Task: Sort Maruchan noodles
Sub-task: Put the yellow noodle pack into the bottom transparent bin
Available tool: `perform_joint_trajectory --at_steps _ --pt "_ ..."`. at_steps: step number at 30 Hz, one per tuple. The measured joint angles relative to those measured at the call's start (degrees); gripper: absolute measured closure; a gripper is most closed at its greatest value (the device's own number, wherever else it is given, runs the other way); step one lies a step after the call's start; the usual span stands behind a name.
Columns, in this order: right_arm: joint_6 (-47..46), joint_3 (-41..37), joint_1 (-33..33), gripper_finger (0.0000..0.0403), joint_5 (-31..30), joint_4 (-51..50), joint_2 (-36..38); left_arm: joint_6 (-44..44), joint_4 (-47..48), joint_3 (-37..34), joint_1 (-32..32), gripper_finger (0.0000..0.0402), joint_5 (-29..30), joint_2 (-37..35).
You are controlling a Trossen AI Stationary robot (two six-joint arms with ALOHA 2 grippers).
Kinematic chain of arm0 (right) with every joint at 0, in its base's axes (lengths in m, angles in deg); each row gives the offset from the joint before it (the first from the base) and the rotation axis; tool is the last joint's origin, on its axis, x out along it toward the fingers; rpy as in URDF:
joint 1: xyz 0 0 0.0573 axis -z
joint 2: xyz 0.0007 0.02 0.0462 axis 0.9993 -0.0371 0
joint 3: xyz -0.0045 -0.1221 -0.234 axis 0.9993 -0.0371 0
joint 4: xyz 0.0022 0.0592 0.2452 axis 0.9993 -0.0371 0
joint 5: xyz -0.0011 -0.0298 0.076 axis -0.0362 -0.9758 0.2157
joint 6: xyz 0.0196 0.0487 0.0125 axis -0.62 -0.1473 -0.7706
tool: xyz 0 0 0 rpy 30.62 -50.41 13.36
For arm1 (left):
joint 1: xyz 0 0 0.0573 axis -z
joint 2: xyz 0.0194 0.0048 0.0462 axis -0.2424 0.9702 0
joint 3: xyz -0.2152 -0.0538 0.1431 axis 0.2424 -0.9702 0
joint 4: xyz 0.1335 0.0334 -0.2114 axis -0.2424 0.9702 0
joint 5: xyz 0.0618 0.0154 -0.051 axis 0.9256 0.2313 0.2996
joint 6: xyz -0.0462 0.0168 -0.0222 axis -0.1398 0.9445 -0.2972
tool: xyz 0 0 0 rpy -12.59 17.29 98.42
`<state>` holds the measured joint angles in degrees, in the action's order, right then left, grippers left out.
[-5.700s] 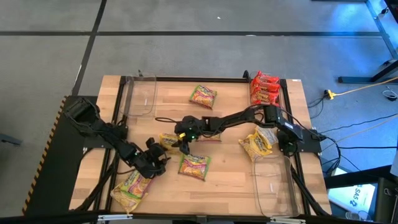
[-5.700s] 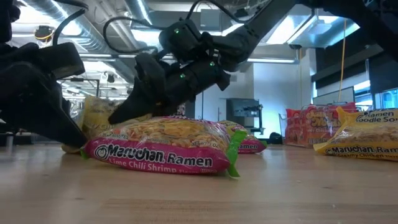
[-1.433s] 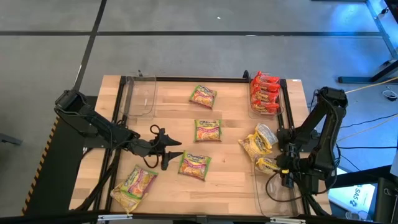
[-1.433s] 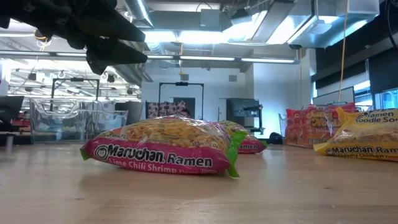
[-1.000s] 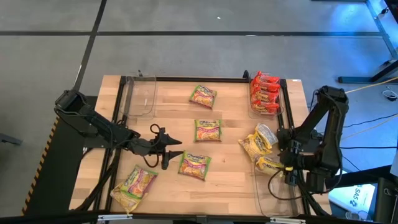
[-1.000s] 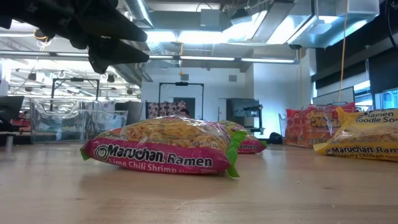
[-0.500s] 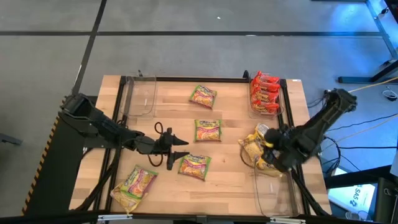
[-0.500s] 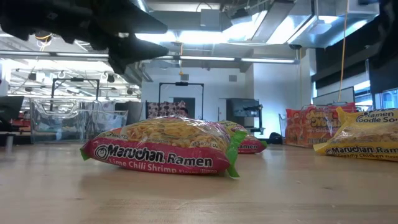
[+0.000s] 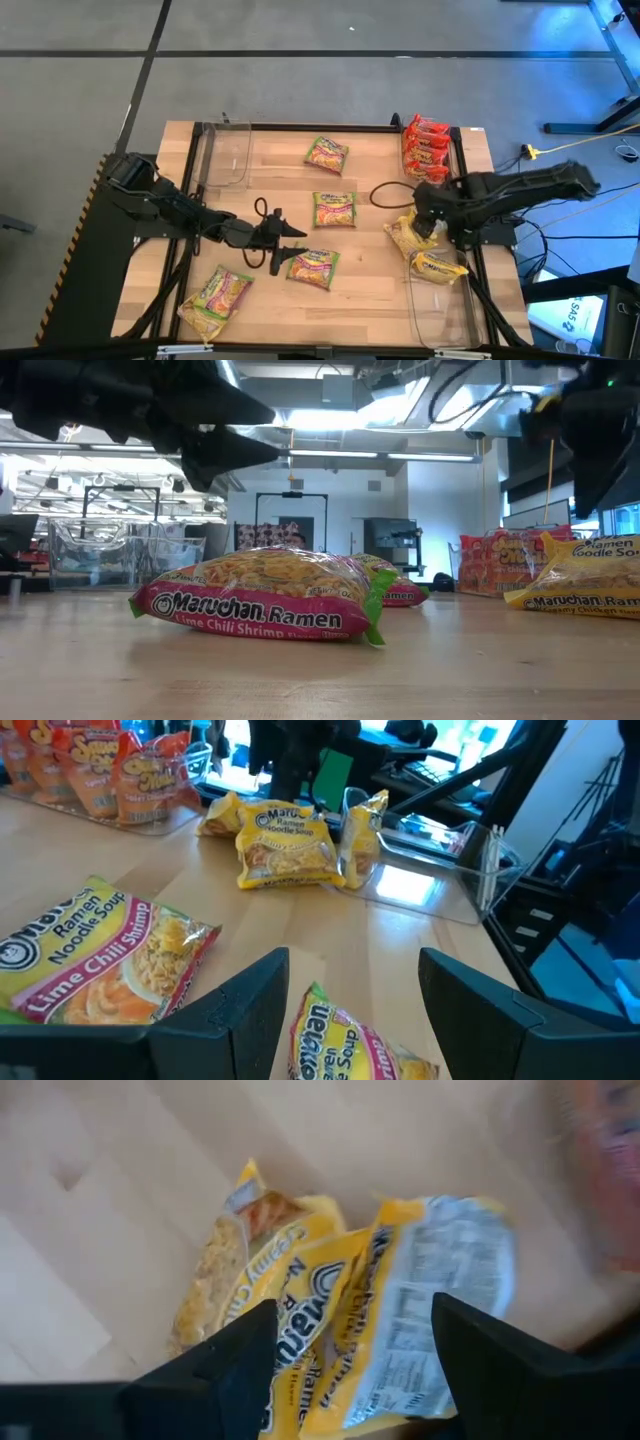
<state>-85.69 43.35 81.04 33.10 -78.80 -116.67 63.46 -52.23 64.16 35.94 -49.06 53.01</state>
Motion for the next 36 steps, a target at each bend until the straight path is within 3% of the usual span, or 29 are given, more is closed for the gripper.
perform_joint_trajectory --at_steps 11,23,27,36 --pt "7.7 -5.7 6.3 0.0166 8.4 8.0 -6.2 0.4 0.1 0.0 -3.3 0.0184 -1.6 0.0" --pt "10.6 -6.7 6.1 0.0172 6.9 18.0 -14.8 0.4 0.1 0.1 -4.2 0.0184 -4.1 0.0" --pt "12.1 -6.7 6.1 0.0209 7.7 21.3 -17.3 0.4 0.1 0.1 -4.2 0.0184 -4.1 0.0" --pt "16.9 -6.7 6.1 0.0338 9.2 26.4 -19.8 0.4 0.1 0.1 -4.3 0.0184 -3.9 0.0"
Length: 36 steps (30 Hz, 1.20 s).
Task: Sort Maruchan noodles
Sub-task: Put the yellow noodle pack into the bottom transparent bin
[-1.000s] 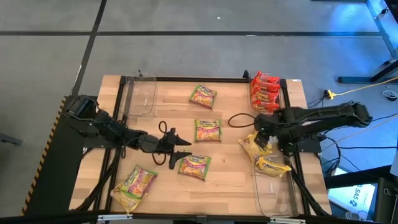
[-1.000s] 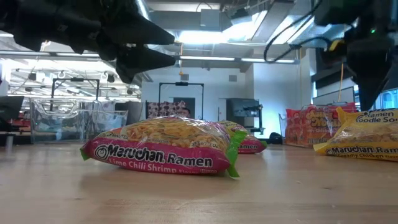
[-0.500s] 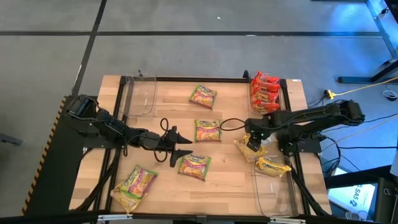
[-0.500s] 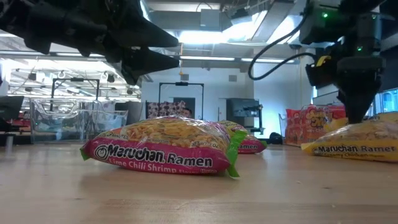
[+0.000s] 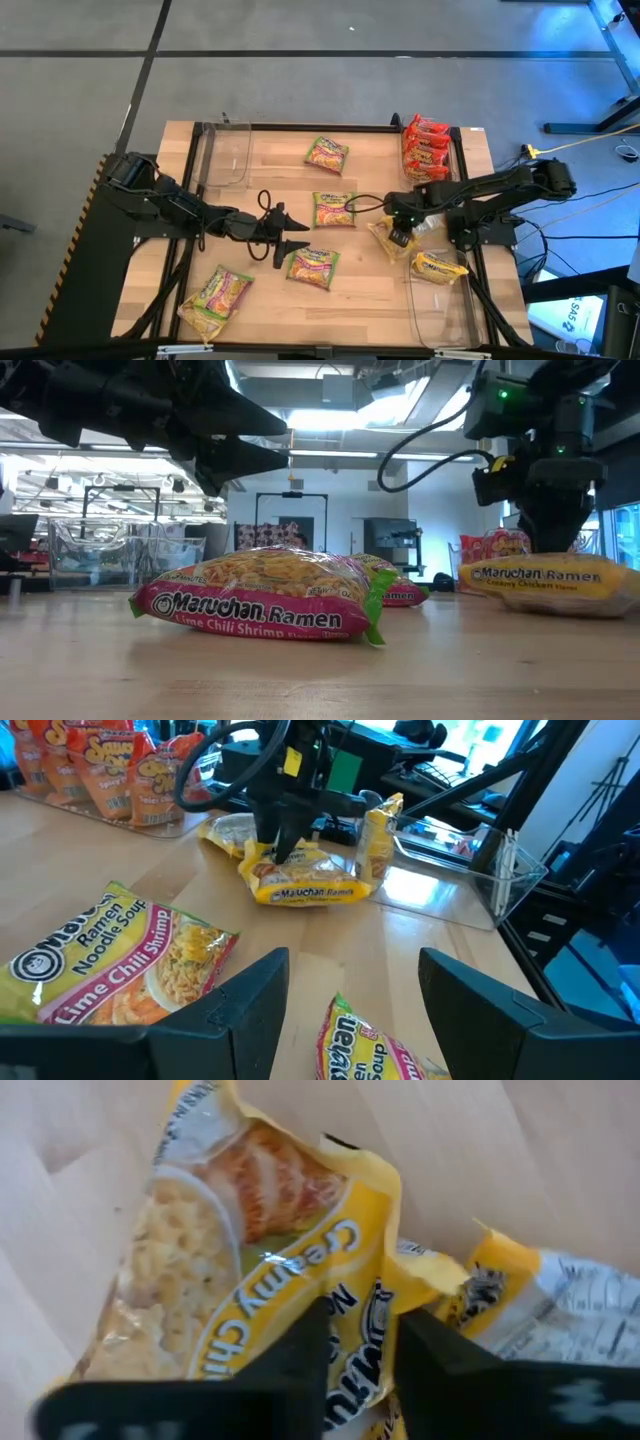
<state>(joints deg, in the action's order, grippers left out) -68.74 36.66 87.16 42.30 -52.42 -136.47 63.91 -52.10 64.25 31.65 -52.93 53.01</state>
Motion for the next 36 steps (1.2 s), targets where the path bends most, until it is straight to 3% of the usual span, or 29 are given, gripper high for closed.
perform_joint_trajectory --at_steps 5,21,30,36 --pt "2.9 0.0 -0.1 0.0397 -0.3 2.7 0.0 0.0 0.0 0.0 0.0 0.0184 0.0 0.0" --pt "5.8 0.8 -8.1 0.0403 0.3 21.5 0.0 -1.4 -0.4 0.5 -0.9 0.0184 0.1 0.0" --pt "8.2 0.9 -10.6 0.0403 -2.3 27.0 -1.1 -3.2 8.9 7.4 -2.3 0.0183 2.1 0.5" --pt "10.0 0.9 -11.4 0.0403 -4.8 28.6 -1.6 -6.0 10.9 13.3 -4.8 0.0157 1.0 6.3"
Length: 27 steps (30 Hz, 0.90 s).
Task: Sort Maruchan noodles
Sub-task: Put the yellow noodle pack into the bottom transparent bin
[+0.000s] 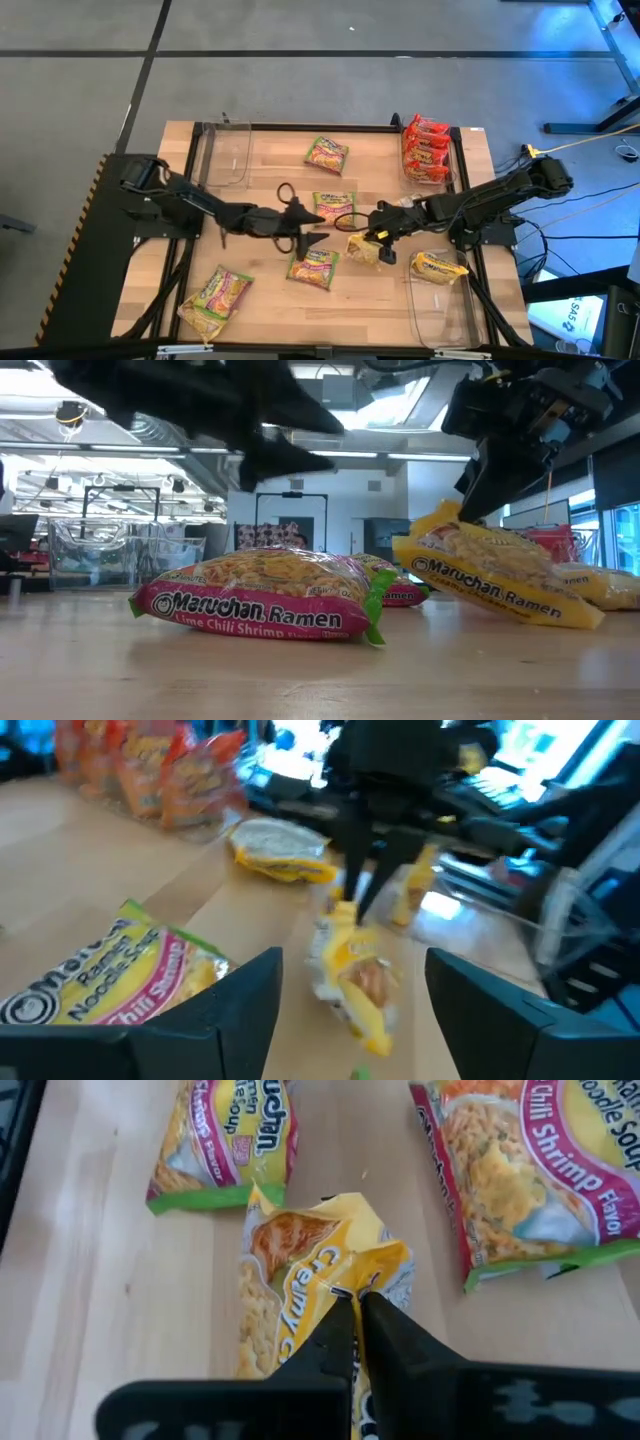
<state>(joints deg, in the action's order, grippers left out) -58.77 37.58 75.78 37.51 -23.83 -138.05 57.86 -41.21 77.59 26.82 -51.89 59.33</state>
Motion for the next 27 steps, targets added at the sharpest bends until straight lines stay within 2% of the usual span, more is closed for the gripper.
perform_joint_trajectory --at_steps 3,10,15,19,22,27 --pt "0.3 0.0 0.1 0.0403 -0.1 0.1 -0.5 -1.8 1.7 4.4 -2.1 0.0146 -1.1 4.8" --pt "1.5 0.0 0.1 0.0403 -0.1 1.9 -0.5 -3.1 10.0 17.0 -5.4 0.0147 -10.7 14.7" --pt "1.5 0.0 0.1 0.0403 -0.1 1.7 -0.5 -4.5 20.2 23.2 -6.2 0.0148 -10.7 18.4" --pt "0.2 0.0 0.1 0.0399 -0.1 1.4 -0.5 -4.5 21.0 23.8 -6.4 0.0148 -10.5 19.1" --pt "0.1 0.0 0.4 0.0377 -0.1 1.3 -0.4 -4.5 21.6 23.8 -6.2 0.0148 -11.1 19.1" --pt "0.2 4.4 1.1 0.0288 -0.4 -10.8 0.5 -4.5 23.0 23.8 -5.4 0.0148 -13.0 19.1"
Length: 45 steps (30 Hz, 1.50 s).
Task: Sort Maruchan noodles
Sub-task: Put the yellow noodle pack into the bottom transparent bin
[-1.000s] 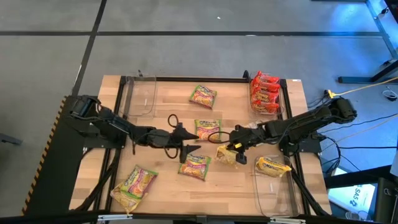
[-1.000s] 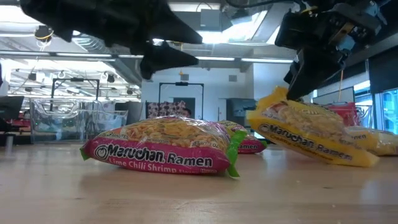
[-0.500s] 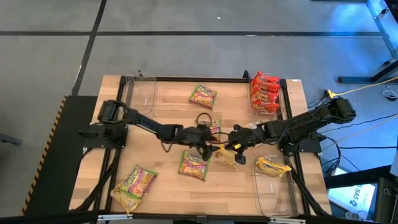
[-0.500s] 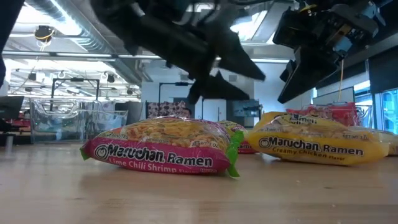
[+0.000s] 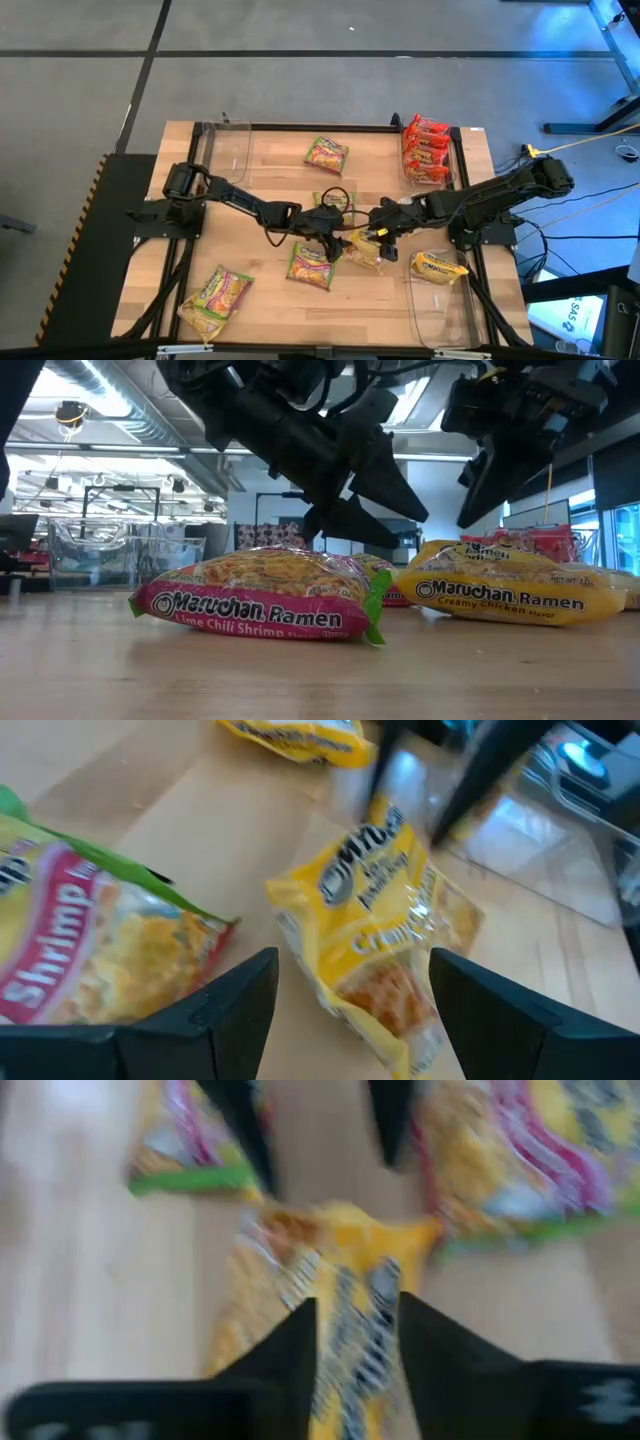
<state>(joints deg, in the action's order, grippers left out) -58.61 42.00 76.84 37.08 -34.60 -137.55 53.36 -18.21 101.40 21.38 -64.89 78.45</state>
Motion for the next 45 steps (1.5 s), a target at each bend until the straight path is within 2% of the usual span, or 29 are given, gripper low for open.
perform_joint_trajectory --at_steps 2,6,10,14,21,24,31,39,45 --pt "-0.1 1.7 0.2 0.0244 -2.5 -4.5 0.1 0.4 -0.3 0.0 0.3 0.0148 -0.4 0.4" --pt "-2.3 1.9 0.2 0.0152 -8.3 -6.7 -0.1 1.3 -3.7 0.0 1.4 0.0148 -0.3 2.6" --pt "-5.6 0.7 0.2 0.0082 -3.9 -6.2 -1.1 1.3 -5.4 0.0 2.7 0.0148 -0.1 5.3" --pt "-8.0 -1.8 0.2 0.0045 -0.1 -3.6 -1.7 1.4 -5.7 0.0 3.0 0.0148 0.6 6.8" --pt "-8.2 -7.4 3.2 0.0038 3.4 7.8 -2.1 1.6 -6.3 0.0 2.4 0.0148 0.9 6.8" --pt "-8.4 -7.6 4.7 0.0044 4.4 8.2 -3.8 1.6 -6.6 0.0 2.4 0.0148 0.9 6.8" --pt "-7.7 -7.5 6.0 0.0047 12.3 12.2 -9.1 1.6 -7.0 0.0 2.5 0.0148 0.8 6.8" --pt "-6.8 -7.5 6.3 0.0048 18.5 15.6 -11.1 3.0 -6.9 0.0 2.8 0.0148 0.9 6.8" --pt "-6.2 -7.6 6.2 0.0048 20.0 16.4 -11.1 4.3 -6.9 0.0 2.7 0.0148 1.0 6.8"
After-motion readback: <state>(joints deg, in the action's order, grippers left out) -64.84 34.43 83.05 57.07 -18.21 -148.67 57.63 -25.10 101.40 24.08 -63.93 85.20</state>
